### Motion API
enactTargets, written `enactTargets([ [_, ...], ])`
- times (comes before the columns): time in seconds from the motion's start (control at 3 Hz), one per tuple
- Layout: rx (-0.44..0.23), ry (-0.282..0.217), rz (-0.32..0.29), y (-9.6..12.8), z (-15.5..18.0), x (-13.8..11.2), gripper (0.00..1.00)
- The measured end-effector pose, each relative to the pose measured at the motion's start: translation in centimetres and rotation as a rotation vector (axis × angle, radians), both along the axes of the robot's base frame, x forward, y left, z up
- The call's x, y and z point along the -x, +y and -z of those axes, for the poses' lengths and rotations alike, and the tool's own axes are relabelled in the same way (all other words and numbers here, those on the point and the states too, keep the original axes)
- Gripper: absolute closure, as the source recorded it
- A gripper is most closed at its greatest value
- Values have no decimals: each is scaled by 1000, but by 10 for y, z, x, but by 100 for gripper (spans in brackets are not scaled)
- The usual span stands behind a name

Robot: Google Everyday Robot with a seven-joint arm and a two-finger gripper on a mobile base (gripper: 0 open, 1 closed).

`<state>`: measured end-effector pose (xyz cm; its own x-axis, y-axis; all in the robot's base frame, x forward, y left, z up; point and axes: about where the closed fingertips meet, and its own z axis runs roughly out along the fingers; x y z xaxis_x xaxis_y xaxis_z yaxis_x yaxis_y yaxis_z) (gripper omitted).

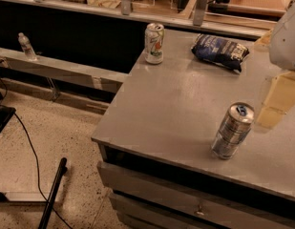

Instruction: Move redbull can near 7up can

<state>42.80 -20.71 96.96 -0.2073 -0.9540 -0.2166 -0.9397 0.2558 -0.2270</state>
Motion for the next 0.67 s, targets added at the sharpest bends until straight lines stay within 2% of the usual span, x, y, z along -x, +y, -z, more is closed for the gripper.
enactTargets([
  [0.67,8,57,-59,26,28,27,0],
])
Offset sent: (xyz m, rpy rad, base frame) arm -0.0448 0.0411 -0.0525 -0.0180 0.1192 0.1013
